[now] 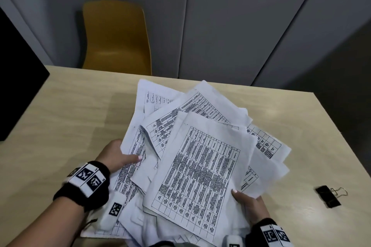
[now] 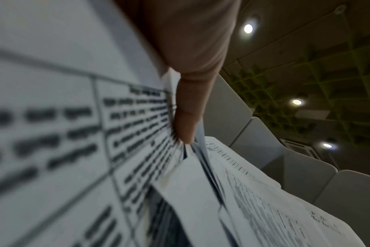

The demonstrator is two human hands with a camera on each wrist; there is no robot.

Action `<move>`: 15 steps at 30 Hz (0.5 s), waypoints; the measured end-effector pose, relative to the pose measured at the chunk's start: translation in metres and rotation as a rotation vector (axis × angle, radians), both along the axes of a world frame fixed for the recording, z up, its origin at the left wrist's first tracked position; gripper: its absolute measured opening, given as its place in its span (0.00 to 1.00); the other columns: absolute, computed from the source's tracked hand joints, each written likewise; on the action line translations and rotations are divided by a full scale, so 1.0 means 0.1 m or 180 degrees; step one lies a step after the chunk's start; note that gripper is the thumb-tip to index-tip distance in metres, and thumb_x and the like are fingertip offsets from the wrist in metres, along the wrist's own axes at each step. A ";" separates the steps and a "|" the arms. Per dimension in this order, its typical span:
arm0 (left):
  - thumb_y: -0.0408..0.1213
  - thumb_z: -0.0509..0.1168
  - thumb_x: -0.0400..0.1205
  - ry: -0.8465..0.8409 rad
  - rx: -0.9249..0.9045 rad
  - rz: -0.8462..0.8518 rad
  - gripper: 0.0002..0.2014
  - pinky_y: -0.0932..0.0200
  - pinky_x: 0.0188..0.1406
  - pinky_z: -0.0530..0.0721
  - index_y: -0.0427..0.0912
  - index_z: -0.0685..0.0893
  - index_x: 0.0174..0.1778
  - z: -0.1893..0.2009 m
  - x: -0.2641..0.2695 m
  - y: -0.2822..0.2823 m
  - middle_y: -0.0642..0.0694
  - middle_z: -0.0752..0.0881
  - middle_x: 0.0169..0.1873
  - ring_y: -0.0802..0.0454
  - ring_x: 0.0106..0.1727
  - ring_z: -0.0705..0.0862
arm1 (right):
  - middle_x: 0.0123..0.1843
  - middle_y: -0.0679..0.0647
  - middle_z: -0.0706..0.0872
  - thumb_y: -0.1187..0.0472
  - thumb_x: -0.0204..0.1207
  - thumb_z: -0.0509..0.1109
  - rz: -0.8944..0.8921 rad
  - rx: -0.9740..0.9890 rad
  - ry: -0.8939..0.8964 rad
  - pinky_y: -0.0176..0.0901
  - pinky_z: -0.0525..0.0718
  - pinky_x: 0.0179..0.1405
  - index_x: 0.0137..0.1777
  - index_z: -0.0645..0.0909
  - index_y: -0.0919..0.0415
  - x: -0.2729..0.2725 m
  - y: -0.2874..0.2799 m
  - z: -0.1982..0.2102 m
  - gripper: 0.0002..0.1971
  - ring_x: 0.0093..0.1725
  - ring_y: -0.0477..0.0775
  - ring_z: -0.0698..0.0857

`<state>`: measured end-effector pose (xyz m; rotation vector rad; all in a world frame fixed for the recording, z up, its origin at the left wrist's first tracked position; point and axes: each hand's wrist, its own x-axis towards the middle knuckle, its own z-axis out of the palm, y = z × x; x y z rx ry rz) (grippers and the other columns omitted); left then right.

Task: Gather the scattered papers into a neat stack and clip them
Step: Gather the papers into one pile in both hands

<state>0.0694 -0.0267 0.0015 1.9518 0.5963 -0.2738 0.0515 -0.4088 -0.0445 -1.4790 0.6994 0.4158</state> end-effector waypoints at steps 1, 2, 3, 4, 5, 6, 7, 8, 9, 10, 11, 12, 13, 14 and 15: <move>0.33 0.80 0.63 -0.0033 -0.0003 -0.0025 0.19 0.53 0.53 0.82 0.34 0.84 0.47 0.01 -0.01 -0.02 0.41 0.90 0.41 0.44 0.44 0.87 | 0.21 0.59 0.87 0.73 0.70 0.72 0.0010 0.0022 -0.0007 0.38 0.81 0.15 0.52 0.78 0.79 -0.01 0.00 0.03 0.13 0.17 0.57 0.85; 0.33 0.78 0.67 -0.0008 0.0016 -0.0073 0.16 0.54 0.52 0.81 0.35 0.84 0.48 0.01 -0.03 -0.05 0.42 0.89 0.42 0.45 0.45 0.87 | 0.19 0.58 0.86 0.74 0.71 0.71 0.0002 0.0038 -0.0006 0.36 0.79 0.14 0.49 0.79 0.79 -0.01 0.01 0.06 0.09 0.16 0.56 0.84; 0.33 0.75 0.71 0.0031 0.0060 -0.0124 0.14 0.55 0.53 0.80 0.36 0.83 0.51 0.02 -0.04 -0.07 0.41 0.89 0.44 0.44 0.48 0.86 | 0.19 0.58 0.86 0.74 0.72 0.70 0.0013 0.0049 -0.0014 0.35 0.79 0.13 0.47 0.79 0.78 -0.01 0.02 0.08 0.06 0.15 0.55 0.83; 0.33 0.72 0.74 0.0049 0.0050 -0.0160 0.14 0.54 0.55 0.80 0.36 0.82 0.55 0.02 -0.05 -0.09 0.40 0.88 0.47 0.43 0.50 0.86 | 0.20 0.59 0.86 0.74 0.71 0.70 0.0022 0.0067 -0.0026 0.36 0.80 0.14 0.47 0.79 0.79 -0.01 0.02 0.08 0.07 0.16 0.56 0.84; 0.32 0.71 0.75 0.0081 -0.0007 -0.0164 0.17 0.52 0.58 0.81 0.35 0.80 0.59 0.01 -0.05 -0.11 0.39 0.88 0.49 0.41 0.53 0.86 | 0.22 0.60 0.87 0.74 0.71 0.71 0.0037 0.0052 -0.0035 0.38 0.81 0.15 0.49 0.79 0.80 0.00 0.02 0.06 0.09 0.18 0.58 0.85; 0.31 0.72 0.73 0.0092 -0.0177 -0.0129 0.21 0.49 0.60 0.81 0.34 0.78 0.62 0.03 -0.05 -0.14 0.38 0.88 0.51 0.41 0.54 0.86 | 0.23 0.61 0.88 0.73 0.70 0.71 0.0075 0.0014 -0.0059 0.40 0.82 0.17 0.51 0.79 0.82 0.00 0.01 0.04 0.12 0.19 0.59 0.86; 0.32 0.74 0.70 0.0146 -0.0426 -0.0049 0.26 0.48 0.59 0.82 0.34 0.77 0.64 0.05 -0.05 -0.16 0.38 0.88 0.50 0.42 0.53 0.86 | 0.25 0.62 0.89 0.73 0.70 0.72 0.0060 -0.0016 -0.0046 0.41 0.83 0.18 0.52 0.79 0.83 0.01 0.01 0.03 0.14 0.20 0.60 0.86; 0.33 0.74 0.68 0.0201 -0.0735 0.0027 0.26 0.51 0.53 0.84 0.35 0.77 0.62 0.05 -0.06 -0.19 0.41 0.89 0.46 0.45 0.48 0.87 | 0.26 0.63 0.89 0.73 0.69 0.72 0.0054 -0.0002 -0.0050 0.42 0.83 0.19 0.53 0.79 0.83 0.00 0.01 0.02 0.15 0.21 0.60 0.86; 0.32 0.74 0.68 0.0274 -0.1035 0.0123 0.22 0.57 0.44 0.83 0.37 0.80 0.58 0.07 -0.08 -0.22 0.45 0.91 0.39 0.50 0.41 0.89 | 0.26 0.63 0.89 0.73 0.69 0.72 0.0043 0.0020 -0.0047 0.43 0.85 0.21 0.53 0.79 0.83 0.00 0.01 0.02 0.15 0.21 0.61 0.87; 0.32 0.73 0.72 0.0349 -0.1292 0.0184 0.14 0.61 0.38 0.81 0.40 0.81 0.52 0.09 -0.10 -0.26 0.50 0.91 0.32 0.53 0.35 0.89 | 0.28 0.64 0.89 0.73 0.68 0.72 0.0040 0.0051 -0.0041 0.45 0.86 0.24 0.53 0.80 0.82 0.00 0.00 0.00 0.15 0.22 0.62 0.87; 0.33 0.71 0.74 0.0420 -0.1501 0.0210 0.09 0.61 0.40 0.81 0.42 0.82 0.49 0.13 -0.13 -0.30 0.51 0.91 0.30 0.53 0.35 0.89 | 0.29 0.65 0.90 0.73 0.68 0.73 0.0043 0.0097 0.0006 0.48 0.87 0.28 0.54 0.80 0.81 0.00 0.00 0.00 0.16 0.24 0.63 0.87; 0.37 0.72 0.73 0.0420 -0.1657 0.0139 0.11 0.58 0.47 0.82 0.42 0.83 0.50 0.15 -0.16 -0.33 0.51 0.92 0.32 0.51 0.40 0.89 | 0.31 0.66 0.90 0.73 0.68 0.72 0.0073 0.0190 0.0035 0.50 0.87 0.30 0.55 0.80 0.80 0.01 0.00 0.01 0.16 0.24 0.63 0.88; 0.43 0.77 0.67 0.0429 -0.1734 -0.0004 0.20 0.52 0.57 0.81 0.42 0.83 0.54 0.17 -0.19 -0.35 0.49 0.93 0.38 0.48 0.46 0.89 | 0.32 0.67 0.90 0.73 0.68 0.72 0.0093 0.0254 0.0070 0.51 0.87 0.31 0.56 0.80 0.79 0.01 0.02 0.03 0.16 0.25 0.64 0.87; 0.48 0.82 0.58 0.0442 -0.1760 -0.0094 0.32 0.47 0.65 0.78 0.43 0.83 0.57 0.14 -0.20 -0.36 0.47 0.92 0.45 0.46 0.52 0.89 | 0.33 0.68 0.89 0.73 0.68 0.72 0.0108 0.0293 0.0092 0.52 0.87 0.31 0.57 0.79 0.78 0.02 0.04 0.03 0.17 0.25 0.64 0.87; 0.51 0.84 0.51 0.0481 -0.1781 -0.0146 0.39 0.44 0.68 0.76 0.45 0.83 0.58 0.10 -0.21 -0.36 0.45 0.92 0.49 0.45 0.56 0.88 | 0.35 0.70 0.89 0.74 0.68 0.72 0.0136 0.0315 0.0114 0.53 0.87 0.31 0.58 0.79 0.77 0.04 0.07 0.05 0.17 0.25 0.64 0.87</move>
